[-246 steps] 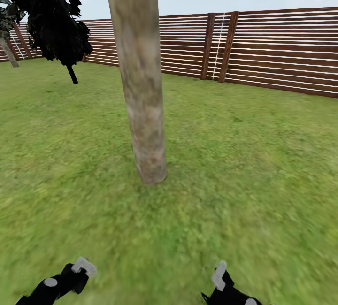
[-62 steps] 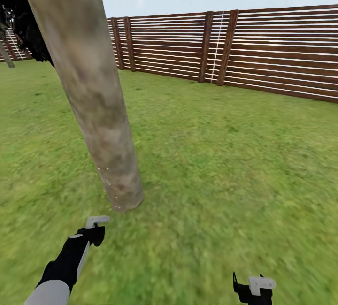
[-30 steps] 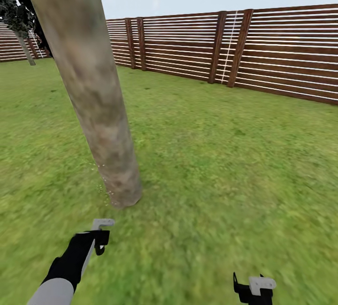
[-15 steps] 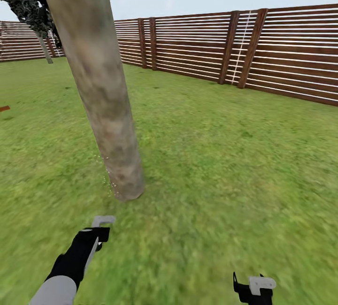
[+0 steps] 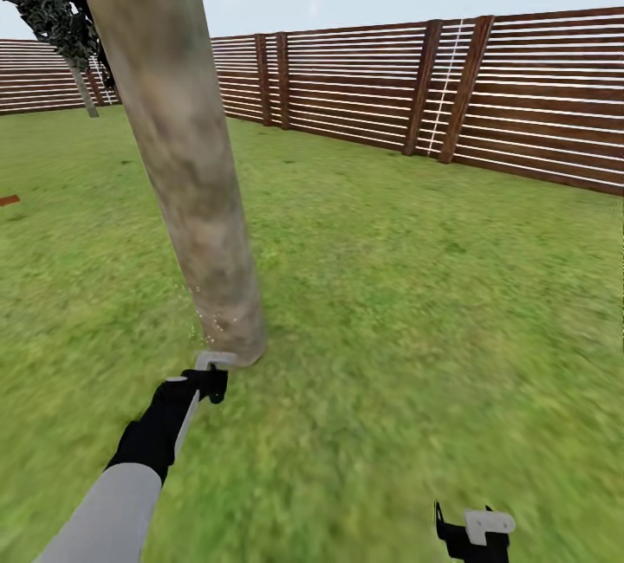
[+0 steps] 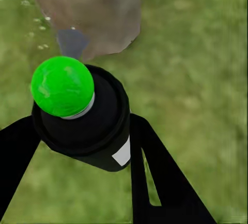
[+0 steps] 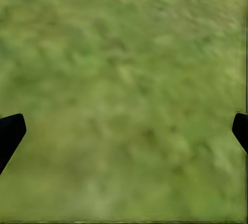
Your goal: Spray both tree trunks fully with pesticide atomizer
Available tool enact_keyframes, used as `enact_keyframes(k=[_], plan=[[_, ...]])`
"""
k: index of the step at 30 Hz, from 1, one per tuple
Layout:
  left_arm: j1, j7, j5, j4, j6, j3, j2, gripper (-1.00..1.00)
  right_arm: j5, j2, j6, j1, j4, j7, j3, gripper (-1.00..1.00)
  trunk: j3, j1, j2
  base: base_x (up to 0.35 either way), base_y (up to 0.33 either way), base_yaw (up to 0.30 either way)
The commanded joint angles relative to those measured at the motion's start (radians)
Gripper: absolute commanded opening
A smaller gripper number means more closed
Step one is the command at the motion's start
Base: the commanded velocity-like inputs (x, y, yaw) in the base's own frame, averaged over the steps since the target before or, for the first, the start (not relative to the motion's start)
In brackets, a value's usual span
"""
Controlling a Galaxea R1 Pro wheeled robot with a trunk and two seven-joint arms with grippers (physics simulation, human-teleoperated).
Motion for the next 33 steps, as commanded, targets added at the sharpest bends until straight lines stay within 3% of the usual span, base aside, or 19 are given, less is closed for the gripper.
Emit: enact_keyframes(k=[1,4,5,7,13,18,26,33], plan=[[-0.001,0.002,-0.007,-0.001,0.0,0.001,-0.009,-1.0,0.0,0.0,0.0,0.0,0.0,0.0,0.0,1.0,0.0,0.0,0.0,-0.215,-0.135,0.0],[0.0,0.004,-0.012,-0.001,0.001,0.007,0.007,-1.0,0.0,0.0,0.0,0.0,0.0,0.0,0.0,1.0,0.0,0.0,0.0,-0.072,-0.041,0.0],[0.0,0.007,-0.014,-0.001,0.003,0.009,0.037,-1.0,0.0,0.0,0.0,0.0,0.0,0.0,0.001,1.0,0.0,0.0,0.0,-0.009,-0.005,0.04],[0.0,0.009,-0.015,-0.001,0.005,0.008,0.061,-1.0,0.0,0.0,0.0,0.0,-0.001,0.0,0.001,1.0,0.0,0.0,0.0,-0.003,-0.002,0.197],[-0.047,0.01,-0.014,-0.071,0.129,-0.002,0.032,-1.0,0.0,0.0,0.0,0.0,-0.001,0.0,0.001,1.0,0.0,0.0,0.0,0.0,0.0,0.197],[-0.041,0.008,-0.014,-0.14,0.129,-0.007,0.033,-1.0,0.0,0.0,0.0,0.0,-0.001,0.0,0.001,1.0,0.0,0.0,0.0,0.072,-0.114,0.005],[-0.041,0.008,-0.012,-0.146,0.129,-0.008,0.028,-1.0,0.0,0.0,0.0,0.0,-0.001,0.0,0.001,1.0,0.0,0.0,0.0,0.112,-0.26,0.011],[-0.047,0.005,-0.009,-0.208,0.134,-0.003,0.027,-1.0,0.0,0.001,0.0,0.0,-0.001,0.0,0.001,1.0,0.0,0.0,0.0,0.041,-0.099,0.262]])
